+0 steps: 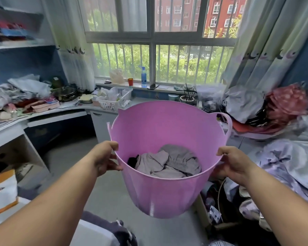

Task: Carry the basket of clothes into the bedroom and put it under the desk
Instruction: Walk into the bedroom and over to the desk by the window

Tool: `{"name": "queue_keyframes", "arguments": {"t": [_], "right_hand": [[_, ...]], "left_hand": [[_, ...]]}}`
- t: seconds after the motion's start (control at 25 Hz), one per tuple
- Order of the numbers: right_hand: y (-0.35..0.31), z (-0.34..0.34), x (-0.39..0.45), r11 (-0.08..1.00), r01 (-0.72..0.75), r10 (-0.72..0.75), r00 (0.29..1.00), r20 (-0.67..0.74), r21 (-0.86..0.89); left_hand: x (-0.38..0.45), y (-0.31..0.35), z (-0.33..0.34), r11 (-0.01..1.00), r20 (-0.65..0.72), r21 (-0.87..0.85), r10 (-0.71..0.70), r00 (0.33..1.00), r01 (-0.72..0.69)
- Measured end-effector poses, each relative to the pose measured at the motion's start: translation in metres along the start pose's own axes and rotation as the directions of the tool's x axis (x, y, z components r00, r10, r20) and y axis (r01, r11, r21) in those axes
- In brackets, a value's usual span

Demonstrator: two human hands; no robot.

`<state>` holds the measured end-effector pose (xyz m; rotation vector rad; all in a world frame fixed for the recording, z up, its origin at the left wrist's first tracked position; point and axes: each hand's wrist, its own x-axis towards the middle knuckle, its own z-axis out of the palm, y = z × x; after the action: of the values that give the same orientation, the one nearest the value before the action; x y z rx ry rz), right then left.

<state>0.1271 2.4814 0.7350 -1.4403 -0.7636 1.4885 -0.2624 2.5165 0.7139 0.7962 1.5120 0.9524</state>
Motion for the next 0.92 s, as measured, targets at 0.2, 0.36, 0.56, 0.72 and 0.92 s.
{"name": "queue_keyframes", "arguments": {"t": [0.2, 0.36, 0.56, 0.72, 0.92], "right_hand": [[-0.021, 0.055, 0.052, 0.999, 0.001, -0.002, 1.0, 0.028, 0.038], [-0.03, 0.104, 0.097, 0.998, 0.028, -0.027, 0.999, 0.02, -0.064], [-0.046, 0.155, 0.133, 0.992, 0.045, -0.038, 0.997, 0.062, -0.119], [-0.058, 0.187, 0.161, 0.992, 0.057, -0.04, 0.988, 0.147, -0.114], [-0.07, 0.204, 0.195, 0.99, 0.053, -0.024, 0.976, 0.218, -0.127]], "left_hand": [[0.065, 0.025, -0.038, 1.0, -0.001, -0.017, -0.014, 1.0, 0.014], [0.111, 0.048, -0.077, 1.0, -0.011, -0.017, -0.011, 1.0, 0.011], [0.139, 0.07, -0.122, 0.999, -0.045, -0.037, -0.009, 0.999, 0.007], [0.151, 0.082, -0.147, 0.999, -0.087, -0.049, 0.013, 0.996, -0.018], [0.158, 0.095, -0.157, 0.999, -0.118, -0.04, 0.03, 0.993, -0.035]]}}
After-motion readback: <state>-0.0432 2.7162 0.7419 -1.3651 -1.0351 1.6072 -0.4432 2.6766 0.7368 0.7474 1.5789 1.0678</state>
